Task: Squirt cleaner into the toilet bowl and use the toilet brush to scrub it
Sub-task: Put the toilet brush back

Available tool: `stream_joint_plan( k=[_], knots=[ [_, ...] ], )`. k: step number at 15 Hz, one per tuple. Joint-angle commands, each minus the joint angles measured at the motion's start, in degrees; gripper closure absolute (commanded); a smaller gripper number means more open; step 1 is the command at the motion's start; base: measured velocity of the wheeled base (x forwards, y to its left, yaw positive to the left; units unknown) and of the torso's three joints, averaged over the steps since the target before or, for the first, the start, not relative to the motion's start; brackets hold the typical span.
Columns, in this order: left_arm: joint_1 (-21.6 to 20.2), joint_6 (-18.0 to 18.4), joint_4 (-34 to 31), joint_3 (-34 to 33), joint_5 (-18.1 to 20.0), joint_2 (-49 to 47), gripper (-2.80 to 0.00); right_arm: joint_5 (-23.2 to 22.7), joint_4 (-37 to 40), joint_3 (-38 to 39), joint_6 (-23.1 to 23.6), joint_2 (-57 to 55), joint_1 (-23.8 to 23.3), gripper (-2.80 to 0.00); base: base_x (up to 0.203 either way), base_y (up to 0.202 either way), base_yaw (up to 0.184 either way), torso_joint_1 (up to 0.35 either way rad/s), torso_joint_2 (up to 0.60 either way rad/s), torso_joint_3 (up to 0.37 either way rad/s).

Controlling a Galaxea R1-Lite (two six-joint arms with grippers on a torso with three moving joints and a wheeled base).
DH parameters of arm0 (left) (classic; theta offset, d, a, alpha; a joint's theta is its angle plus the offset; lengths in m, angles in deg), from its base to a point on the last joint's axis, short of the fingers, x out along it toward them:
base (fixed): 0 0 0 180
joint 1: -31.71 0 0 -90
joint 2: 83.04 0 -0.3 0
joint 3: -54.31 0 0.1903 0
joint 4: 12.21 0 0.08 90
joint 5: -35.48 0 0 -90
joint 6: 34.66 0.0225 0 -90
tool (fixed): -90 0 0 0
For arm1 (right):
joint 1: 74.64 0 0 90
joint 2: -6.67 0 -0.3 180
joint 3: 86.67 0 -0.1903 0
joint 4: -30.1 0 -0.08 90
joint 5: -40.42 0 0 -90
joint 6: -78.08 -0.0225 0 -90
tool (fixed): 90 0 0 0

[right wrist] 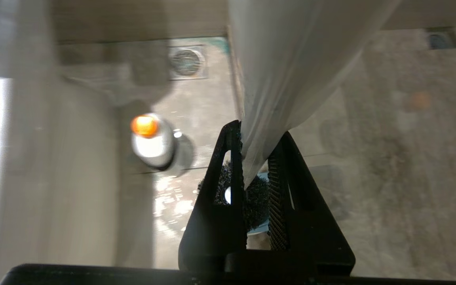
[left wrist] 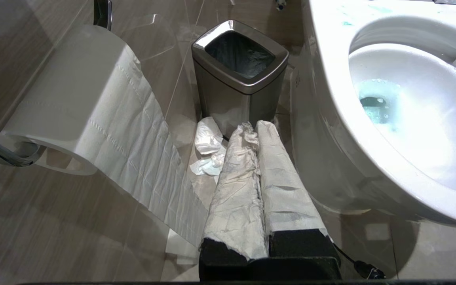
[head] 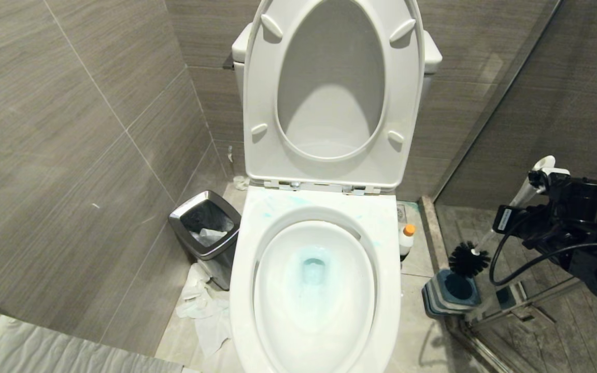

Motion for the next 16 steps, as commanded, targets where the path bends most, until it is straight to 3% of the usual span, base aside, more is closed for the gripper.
stream_joint_plan(
  k=[1, 10, 16],
  knots=[
    [-0.04, -0.04, 0.02, -0.44, -0.03, -0.05, 0.00, 0.00, -2.52, 1.38, 0.41, -4.33, -1.45, 0.00, 0.000, 0.000, 0.000, 0.000, 0.00, 0.000],
    [-0.04, -0.04, 0.02, -0.44, -0.03, -0.05, 0.00, 0.06, -17.60, 1.93, 3.06, -19.72, -4.24, 0.00, 0.000, 0.000, 0.000, 0.000, 0.00, 0.000],
    [-0.04, -0.04, 0.02, -0.44, -0.03, -0.05, 0.00, 0.06, -22.28, -1.29, 3.26, -26.19, -4.42, 0.00, 0.000, 0.000, 0.000, 0.000, 0.00, 0.000]
  ],
)
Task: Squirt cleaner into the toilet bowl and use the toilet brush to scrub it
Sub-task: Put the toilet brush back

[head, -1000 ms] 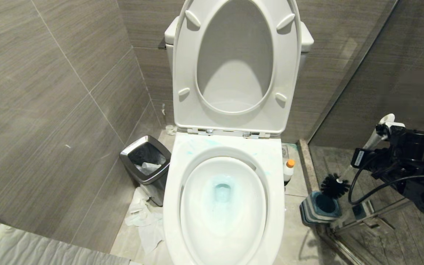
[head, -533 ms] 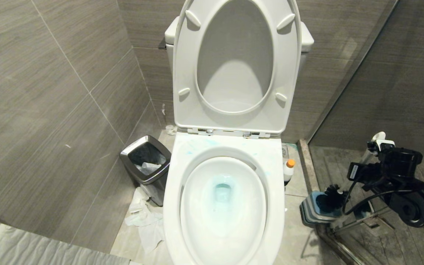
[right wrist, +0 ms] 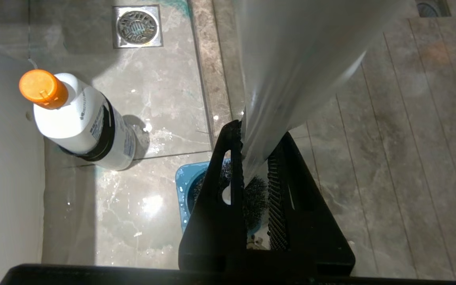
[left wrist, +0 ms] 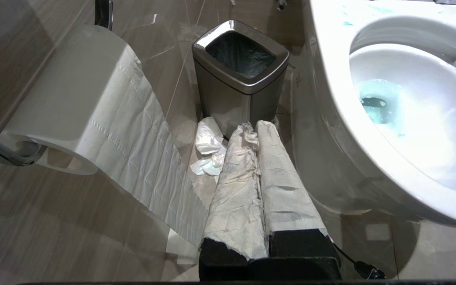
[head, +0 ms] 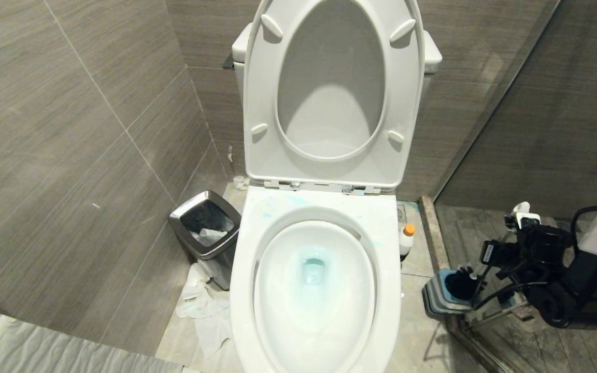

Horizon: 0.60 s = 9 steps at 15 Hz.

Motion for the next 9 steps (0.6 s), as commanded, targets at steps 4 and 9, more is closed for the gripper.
stream_joint_plan(
  k=[4, 9],
  knots=[
    [-0.01, -0.03, 0.03, -0.44, -0.03, -0.05, 0.00, -0.37, -0.54, -0.62, 0.88, -2.72, 0.39, 0.00, 0.000, 0.000, 0.000, 0.000, 0.00, 0.000],
    [-0.01, -0.03, 0.03, -0.44, -0.03, -0.05, 0.00, -0.47, -0.89, -0.54, 4.79, -4.82, 0.40, 0.00, 0.000, 0.000, 0.000, 0.000, 0.00, 0.000]
  ],
)
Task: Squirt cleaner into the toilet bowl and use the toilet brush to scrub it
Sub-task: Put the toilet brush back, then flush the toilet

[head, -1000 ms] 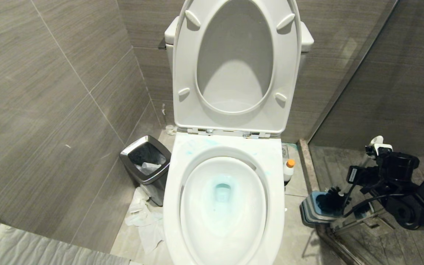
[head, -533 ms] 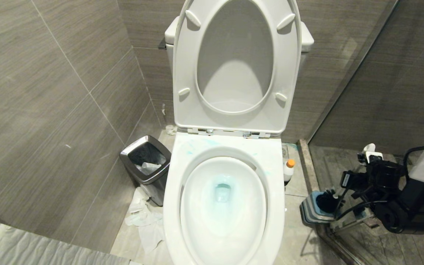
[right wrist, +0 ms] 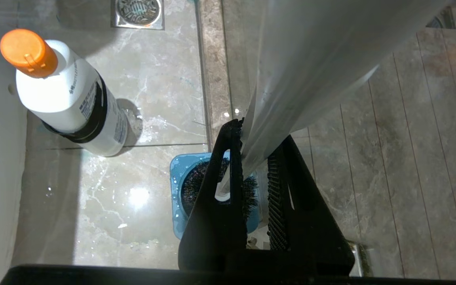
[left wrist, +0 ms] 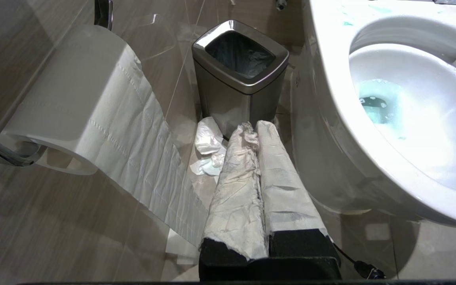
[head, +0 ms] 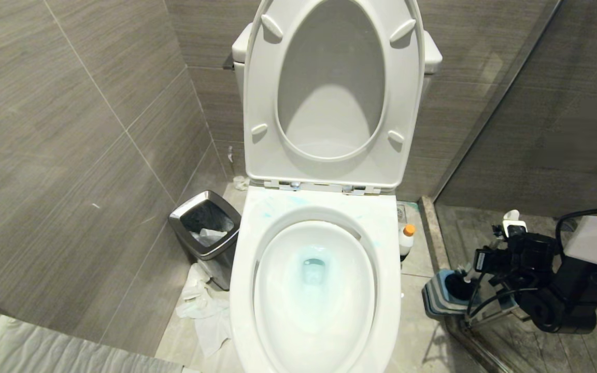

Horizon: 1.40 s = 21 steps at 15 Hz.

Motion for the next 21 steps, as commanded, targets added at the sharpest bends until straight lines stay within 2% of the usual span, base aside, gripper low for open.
stream_joint_plan(
  k=[1, 6, 7, 11, 13, 15, 18, 21],
  knots=[
    [-0.06, -0.03, 0.03, -0.44, -0.02, -0.05, 0.00, 0.05, -1.14, -0.12, 0.17, -0.99, 0.09, 0.00, 0.000, 0.000, 0.000, 0.000, 0.00, 0.000],
    [-0.06, -0.03, 0.03, -0.44, -0.02, -0.05, 0.00, -0.31, -1.70, 0.50, 1.46, -1.32, 0.16, 0.00, 0.000, 0.000, 0.000, 0.000, 0.00, 0.000],
    [0.02, -0.03, 0.03, -0.44, -0.02, -0.05, 0.00, -0.31, -1.70, 0.49, 1.43, -0.97, 0.19, -2.80, 0.000, 0.000, 0.000, 0.000, 0.00, 0.000],
    [-0.06, -0.03, 0.03, -0.44, -0.02, -0.05, 0.00, -0.24, -5.29, 3.56, 2.06, 0.29, 0.23, -2.80, 0.000, 0.000, 0.000, 0.000, 0.00, 0.000],
    [-0.06, -0.03, 0.03, -0.44, -0.02, -0.05, 0.00, -1.16, -8.42, 8.07, 4.63, 2.27, 0.45, -2.80, 0.000, 0.000, 0.000, 0.000, 0.00, 0.000],
    [-0.06, -0.03, 0.03, -0.44, -0.02, -0.05, 0.00, -5.69, -11.80, 14.29, 5.60, 6.04, 0.65, -2.80, 0.000, 0.000, 0.000, 0.000, 0.00, 0.000],
    [-0.06, -0.03, 0.03, -0.44, -0.02, -0.05, 0.00, -12.32, -12.97, 21.09, 6.64, 16.23, 0.70, -2.80, 0.000, 0.000, 0.000, 0.000, 0.00, 0.000],
    [-0.06, -0.03, 0.03, -0.44, -0.02, -0.05, 0.00, -14.67, -13.17, 26.74, 7.39, 28.19, 1.23, -2.80, 0.000, 0.000, 0.000, 0.000, 0.00, 0.000]
  ],
)
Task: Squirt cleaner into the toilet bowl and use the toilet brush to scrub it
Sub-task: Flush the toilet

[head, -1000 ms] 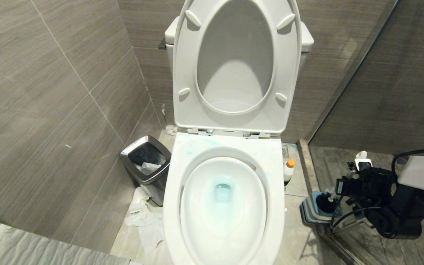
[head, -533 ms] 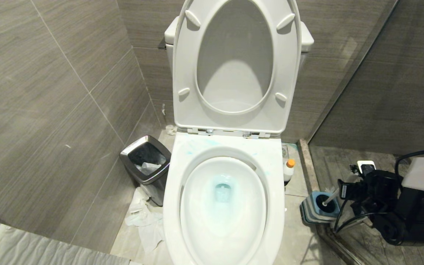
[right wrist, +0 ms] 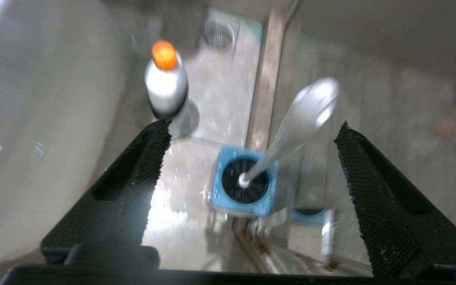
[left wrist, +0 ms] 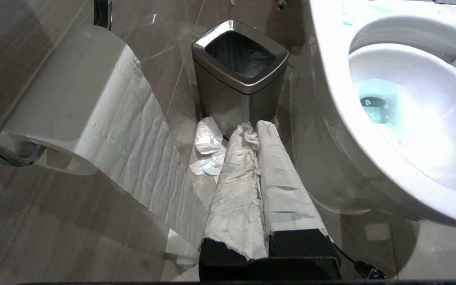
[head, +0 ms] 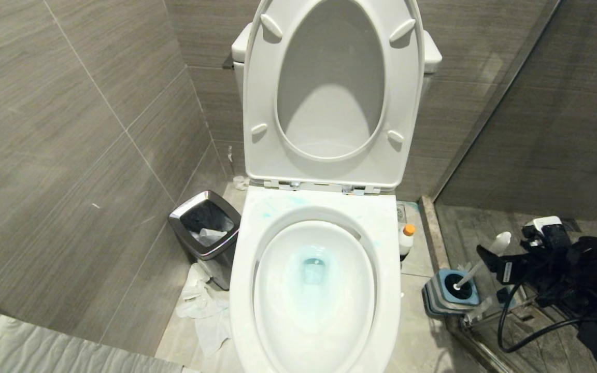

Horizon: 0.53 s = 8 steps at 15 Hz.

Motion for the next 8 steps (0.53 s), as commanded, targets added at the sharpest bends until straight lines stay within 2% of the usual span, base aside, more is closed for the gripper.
stream_joint_plan(
  k=[1, 4, 8],
  knots=[
    [-0.04, -0.03, 0.05, -0.44, -0.04, -0.05, 0.00, -0.31, -0.60, 3.21, 0.23, 11.88, 0.30, -2.80, 0.000, 0.000, 0.000, 0.000, 0.00, 0.000],
    [-0.04, -0.03, 0.05, -0.44, -0.04, -0.05, 0.00, -0.49, -0.63, 6.50, 0.58, 23.33, 0.47, -2.80, 0.000, 0.000, 0.000, 0.000, 0.00, 0.000],
    [-0.04, -0.03, 0.05, -0.44, -0.04, -0.05, 0.00, -0.93, 0.58, 7.83, 3.90, 36.42, 0.83, -2.80, 0.000, 0.000, 0.000, 0.000, 0.00, 0.000]
  ],
)
